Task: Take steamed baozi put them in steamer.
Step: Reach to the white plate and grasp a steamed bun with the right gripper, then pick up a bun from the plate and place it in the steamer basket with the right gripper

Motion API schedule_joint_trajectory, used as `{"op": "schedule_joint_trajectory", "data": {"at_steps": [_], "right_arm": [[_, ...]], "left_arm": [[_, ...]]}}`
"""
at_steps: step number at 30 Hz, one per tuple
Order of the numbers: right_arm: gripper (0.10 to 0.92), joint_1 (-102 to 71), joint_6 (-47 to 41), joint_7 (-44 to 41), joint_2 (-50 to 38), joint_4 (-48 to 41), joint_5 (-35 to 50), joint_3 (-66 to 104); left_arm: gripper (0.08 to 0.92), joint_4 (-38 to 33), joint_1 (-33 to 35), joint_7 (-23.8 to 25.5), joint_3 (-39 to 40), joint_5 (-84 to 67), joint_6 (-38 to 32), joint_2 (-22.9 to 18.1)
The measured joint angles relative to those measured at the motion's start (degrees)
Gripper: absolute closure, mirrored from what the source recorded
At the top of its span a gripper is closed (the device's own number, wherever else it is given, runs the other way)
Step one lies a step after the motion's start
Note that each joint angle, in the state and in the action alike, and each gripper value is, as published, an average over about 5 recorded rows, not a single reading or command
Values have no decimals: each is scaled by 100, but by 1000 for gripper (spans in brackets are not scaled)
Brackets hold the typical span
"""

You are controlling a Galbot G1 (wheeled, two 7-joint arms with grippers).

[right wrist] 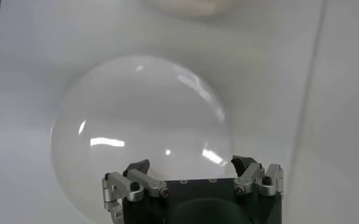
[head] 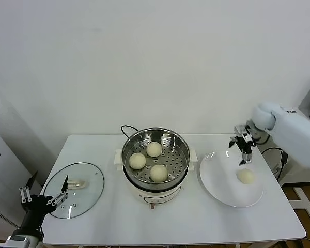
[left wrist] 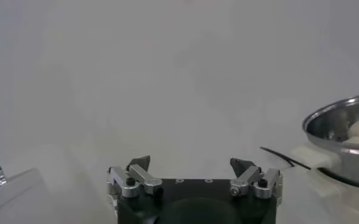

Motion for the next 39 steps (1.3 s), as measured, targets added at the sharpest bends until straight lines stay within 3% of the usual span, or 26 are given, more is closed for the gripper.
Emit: {"op": "schedule_joint_trajectory", "data": {"at_steps": [21,33,39], "right_arm": [[223,-1450,12,406,151,-812,-889,1301],[536,-1456,-50,458,154,-910,-1015,1329],[664,-916,-258,468,65,-679,-362,699]], "left_arm": [[177,0,128,-4,-26,33,-11,16],[177,0,140,1,-85,-3,-39,15],[177,0,131,-1,-151,-52,-42,11]]}}
